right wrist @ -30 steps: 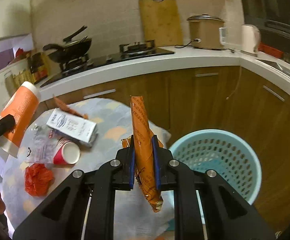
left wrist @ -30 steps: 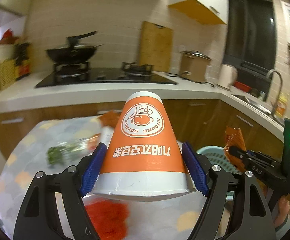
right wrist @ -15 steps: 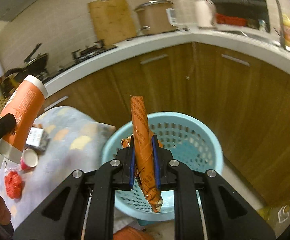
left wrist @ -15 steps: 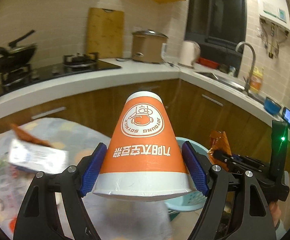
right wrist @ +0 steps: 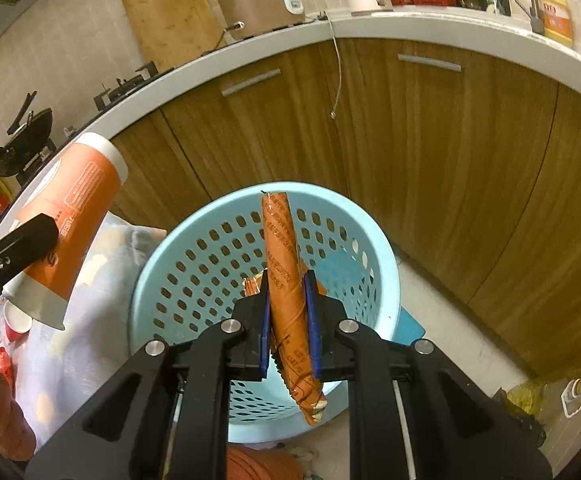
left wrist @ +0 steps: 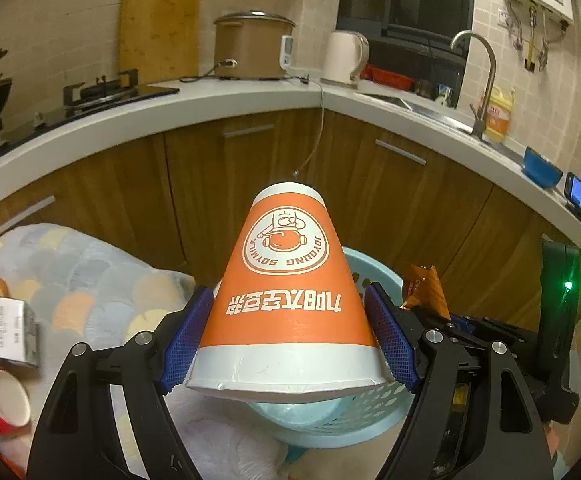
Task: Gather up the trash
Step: 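Carry both items over the blue basket and open both tools to drop them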
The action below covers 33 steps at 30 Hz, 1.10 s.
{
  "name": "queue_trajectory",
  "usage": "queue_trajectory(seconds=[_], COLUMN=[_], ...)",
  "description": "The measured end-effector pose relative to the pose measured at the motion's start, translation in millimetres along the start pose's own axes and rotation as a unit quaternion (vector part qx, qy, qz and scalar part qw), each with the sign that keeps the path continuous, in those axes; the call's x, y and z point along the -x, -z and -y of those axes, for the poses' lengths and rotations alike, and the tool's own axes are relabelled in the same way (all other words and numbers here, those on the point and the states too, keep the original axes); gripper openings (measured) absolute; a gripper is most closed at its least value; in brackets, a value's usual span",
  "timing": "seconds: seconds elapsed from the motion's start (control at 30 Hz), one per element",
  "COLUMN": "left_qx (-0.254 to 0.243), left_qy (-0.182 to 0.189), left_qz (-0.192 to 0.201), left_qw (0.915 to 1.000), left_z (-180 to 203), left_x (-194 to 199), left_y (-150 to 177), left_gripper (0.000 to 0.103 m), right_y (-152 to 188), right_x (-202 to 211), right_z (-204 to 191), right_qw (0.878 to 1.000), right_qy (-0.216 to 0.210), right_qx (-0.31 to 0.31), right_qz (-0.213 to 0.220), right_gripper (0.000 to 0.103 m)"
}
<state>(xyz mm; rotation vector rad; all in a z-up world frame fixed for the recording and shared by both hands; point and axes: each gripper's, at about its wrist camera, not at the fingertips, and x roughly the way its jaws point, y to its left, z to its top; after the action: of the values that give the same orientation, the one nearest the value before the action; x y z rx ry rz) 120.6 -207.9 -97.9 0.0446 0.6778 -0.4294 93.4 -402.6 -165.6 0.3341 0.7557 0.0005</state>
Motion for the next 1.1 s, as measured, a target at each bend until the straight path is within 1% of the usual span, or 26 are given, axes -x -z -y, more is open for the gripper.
queue_trajectory(seconds=[0.27, 0.37, 0.47, 0.6, 0.67, 0.7, 0.77, 0.8, 0.83, 1.1], left_qx=[0.013, 0.02, 0.015, 0.02, 0.023, 0.024, 0.025, 0.028, 0.03, 0.049], left_qy=[0.004, 0.008, 0.005, 0.013, 0.019, 0.022, 0.019, 0.02, 0.021, 0.02], left_qz=[-0.028, -0.045, -0.056, -0.083, -0.092, -0.096, -0.098, -0.098, -0.097, -0.075], left_qw=[0.9995, 0.9988, 0.9983, 0.9963, 0.9953, 0.9948, 0.9947, 0.9946, 0.9946, 0.9958], left_z=[-1.4, -0.4, 2.0, 1.5, 0.5, 0.0, -1.0, -2.4, -3.3, -15.1], left_x=[-29.2, -40.1, -47.2, -61.0, -65.1, -66.3, -66.6, -65.5, -64.5, -43.4], left_y=[9.7, 10.7, 12.7, 15.9, 17.5, 18.5, 19.5, 19.7, 19.6, 17.7], left_gripper=[0.075, 0.076, 0.076, 0.077, 0.078, 0.077, 0.078, 0.079, 0.079, 0.079], right_y=[6.7, 9.5, 11.5, 14.8, 14.8, 14.8, 13.4, 13.1, 13.2, 8.9], right_x=[-19.9, -30.9, -41.9, -48.4, -49.4, -49.6, -50.3, -49.4, -46.8, -30.5], right_z=[7.2, 11.0, 13.0, 11.5, 10.9, 9.9, 8.5, 8.4, 8.7, 7.4], right_qw=[1.0, 0.999, 0.998, 0.997, 0.997, 0.997, 0.997, 0.997, 0.998, 0.999], right_qy=[0.005, 0.007, 0.011, 0.017, 0.013, 0.009, 0.012, 0.014, 0.011, 0.003], right_qx=[0.0, -0.006, -0.009, -0.008, -0.01, -0.009, -0.007, -0.009, -0.011, -0.013], right_qz=[-0.023, -0.041, -0.057, -0.068, -0.071, -0.073, -0.073, -0.072, -0.066, -0.045], right_gripper=[0.013, 0.013, 0.013, 0.013, 0.013, 0.015, 0.028, 0.046, 0.056, 0.056])
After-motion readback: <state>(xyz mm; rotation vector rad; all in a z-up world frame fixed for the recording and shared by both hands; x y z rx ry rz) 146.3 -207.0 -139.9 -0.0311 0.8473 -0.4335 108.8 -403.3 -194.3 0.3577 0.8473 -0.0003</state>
